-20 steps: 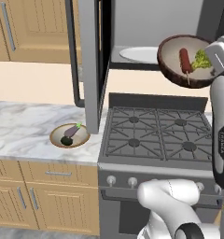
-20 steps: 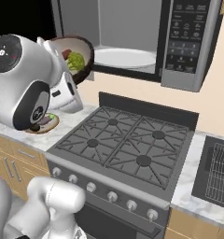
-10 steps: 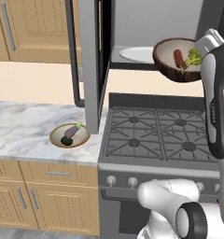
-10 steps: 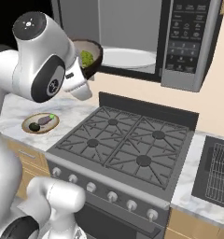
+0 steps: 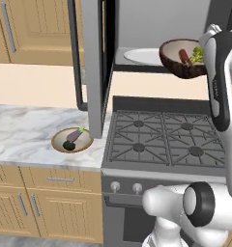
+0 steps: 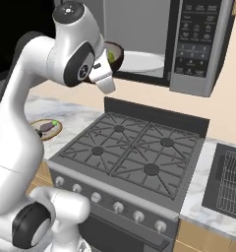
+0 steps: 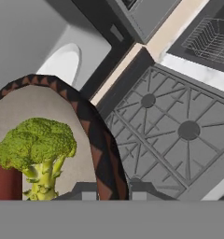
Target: Place the bowl containing the broccoli and hot dog in the microwave. Close the microwave door and press the start button to microwave the meal.
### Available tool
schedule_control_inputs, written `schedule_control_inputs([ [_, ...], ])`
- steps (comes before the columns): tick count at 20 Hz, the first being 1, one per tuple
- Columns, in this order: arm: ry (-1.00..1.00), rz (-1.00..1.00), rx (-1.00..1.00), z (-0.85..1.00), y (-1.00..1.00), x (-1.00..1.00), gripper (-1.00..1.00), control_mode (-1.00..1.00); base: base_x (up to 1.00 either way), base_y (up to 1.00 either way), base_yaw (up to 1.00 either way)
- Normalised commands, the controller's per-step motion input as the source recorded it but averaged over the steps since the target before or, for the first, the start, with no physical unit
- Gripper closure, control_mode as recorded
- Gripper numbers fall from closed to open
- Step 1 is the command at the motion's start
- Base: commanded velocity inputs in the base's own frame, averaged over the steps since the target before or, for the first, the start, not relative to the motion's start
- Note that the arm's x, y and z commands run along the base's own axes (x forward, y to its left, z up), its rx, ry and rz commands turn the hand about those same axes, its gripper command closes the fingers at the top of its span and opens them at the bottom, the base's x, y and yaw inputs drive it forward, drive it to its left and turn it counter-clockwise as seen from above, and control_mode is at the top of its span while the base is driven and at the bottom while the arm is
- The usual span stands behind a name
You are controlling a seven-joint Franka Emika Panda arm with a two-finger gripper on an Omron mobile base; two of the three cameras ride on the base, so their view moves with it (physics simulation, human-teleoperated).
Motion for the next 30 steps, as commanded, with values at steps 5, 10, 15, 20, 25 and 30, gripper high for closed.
schedule_control_inputs([
  [5, -0.01, -0.03, 0.08, 0.00, -0.12, 0.48, 1.00, -1.00, 0.00, 0.00, 0.00],
  [10, 0.00, -0.08, 0.07, 0.00, 0.00, 0.43, 1.00, -1.00, 0.00, 0.00, 0.00],
  [15, 0.00, -0.08, 0.04, 0.01, 0.00, 0.44, 1.00, -1.00, 0.00, 0.00, 0.00],
  [20, 0.00, -0.05, 0.02, 0.00, 0.00, 0.47, 1.00, -1.00, 0.00, 0.00, 0.00],
  [25, 0.00, -0.05, 0.00, 0.00, 0.00, 0.51, 1.00, -1.00, 0.00, 0.00, 0.00],
  [30, 0.00, -0.04, 0.00, 0.00, 0.00, 0.57, 1.00, -1.00, 0.00, 0.00, 0.00],
])
